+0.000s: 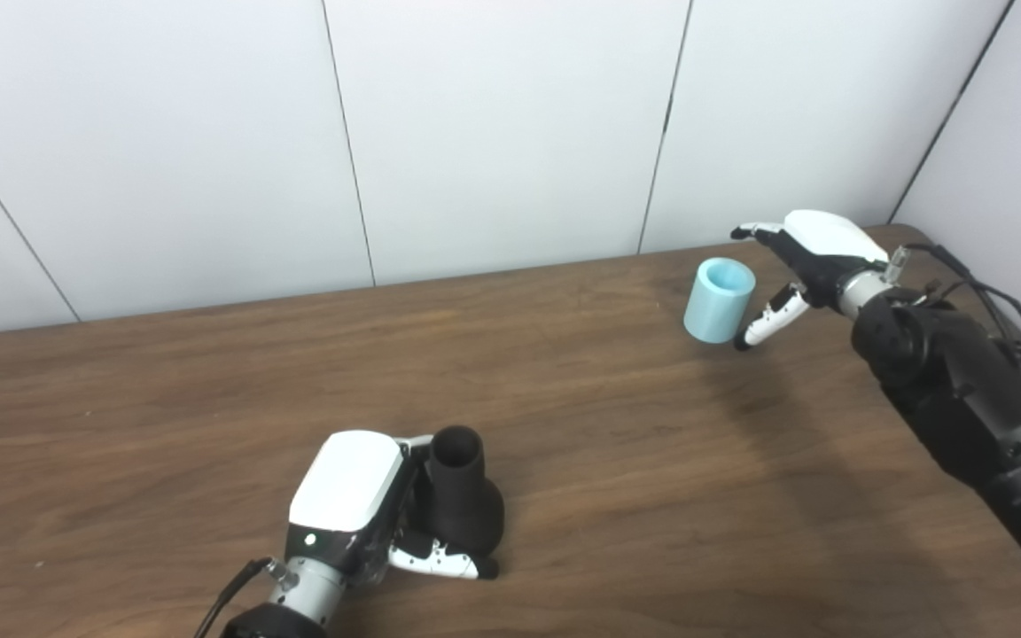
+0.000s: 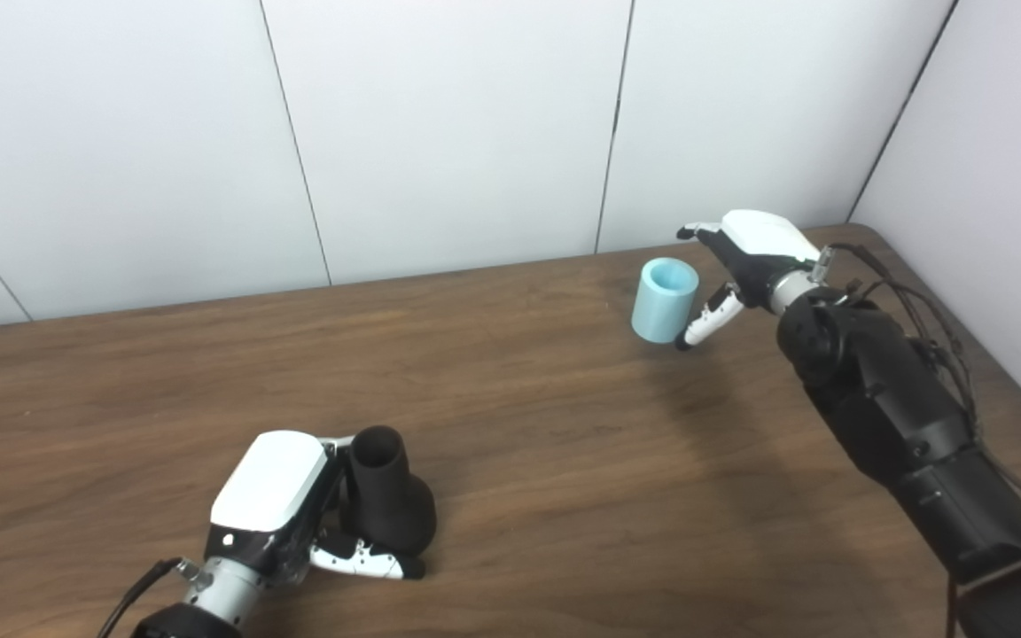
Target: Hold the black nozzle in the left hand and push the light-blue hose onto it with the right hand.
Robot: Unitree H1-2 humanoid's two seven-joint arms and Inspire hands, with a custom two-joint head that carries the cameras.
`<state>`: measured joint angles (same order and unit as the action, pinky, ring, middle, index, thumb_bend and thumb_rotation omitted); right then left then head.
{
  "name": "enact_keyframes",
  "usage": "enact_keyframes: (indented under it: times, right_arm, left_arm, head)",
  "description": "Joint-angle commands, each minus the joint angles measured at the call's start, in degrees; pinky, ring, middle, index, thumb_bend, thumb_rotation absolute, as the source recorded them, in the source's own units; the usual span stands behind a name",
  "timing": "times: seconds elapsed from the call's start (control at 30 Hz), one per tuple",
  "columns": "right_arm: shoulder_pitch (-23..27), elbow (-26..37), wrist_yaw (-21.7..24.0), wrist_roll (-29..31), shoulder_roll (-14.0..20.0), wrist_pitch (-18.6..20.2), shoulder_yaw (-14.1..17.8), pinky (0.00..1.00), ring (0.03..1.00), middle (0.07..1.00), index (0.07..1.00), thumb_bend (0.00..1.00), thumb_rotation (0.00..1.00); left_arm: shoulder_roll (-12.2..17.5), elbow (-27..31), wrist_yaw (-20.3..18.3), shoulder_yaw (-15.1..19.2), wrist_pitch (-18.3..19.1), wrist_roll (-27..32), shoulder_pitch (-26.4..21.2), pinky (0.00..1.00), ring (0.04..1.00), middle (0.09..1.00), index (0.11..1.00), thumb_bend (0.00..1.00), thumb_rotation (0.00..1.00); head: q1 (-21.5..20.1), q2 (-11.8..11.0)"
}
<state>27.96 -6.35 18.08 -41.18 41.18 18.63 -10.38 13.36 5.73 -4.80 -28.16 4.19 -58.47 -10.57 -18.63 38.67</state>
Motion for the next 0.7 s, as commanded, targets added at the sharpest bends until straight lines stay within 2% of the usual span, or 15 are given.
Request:
enact_keyframes:
  times: [0.0, 0.2, 0.33, 0.53, 0.67]
  right_arm:
    - [2.37, 2.61, -0.5, -1.21, 1.73, -0.29, 0.54, 0.95, 0.941, 0.902, 0.891, 1.0, 0.29]
    - [3.35, 4.8, 1.46, -1.96, 1.39, 0.17, 0.04, 0.99, 0.951, 0.901, 0.892, 1.0, 0.27]
    - [3.96, 4.4, 1.38, -2.2, 1.27, -1.32, -0.46, 0.97, 0.937, 0.883, 0.878, 1.0, 0.27]
    - [4.22, 3.48, 0.99, -1.27, 0.19, -2.76, -0.15, 0.86, 0.884, 0.841, 0.843, 1.0, 0.24]
    - [4.31, 1.99, 0.35, -0.71, -0.22, -3.29, 0.19, 0.74, 0.828, 0.816, 0.816, 1.0, 0.18]
  left_arm:
    - [1.4, -2.36, -4.02, -0.78, 1.05, -0.69, 1.59, 0.29, 0.356, 0.475, 0.483, 0.53, 0.0]
    - [1.34, -2.55, -3.92, -0.84, 0.97, -0.67, 1.5, 0.29, 0.354, 0.475, 0.483, 0.53, 0.0]
    - [1.25, -2.42, -4.18, -0.79, 1.02, -0.32, 1.51, 0.29, 0.362, 0.475, 0.484, 0.53, 0.0]
    - [1.16, -2.36, -4.64, -0.91, 1.3, -0.54, 1.51, 0.3, 0.37, 0.475, 0.484, 0.53, 0.0]
    - [1.13, -2.3, -4.27, -0.9, 1.2, -0.65, 1.61, 0.3, 0.364, 0.475, 0.484, 0.53, 0.0]
  head:
    - [-0.06, 0.07]
    - [-0.11, 0.09]
    - [-0.1, 0.14]
    - [0.07, 0.21]
    - [0.07, 0.34]
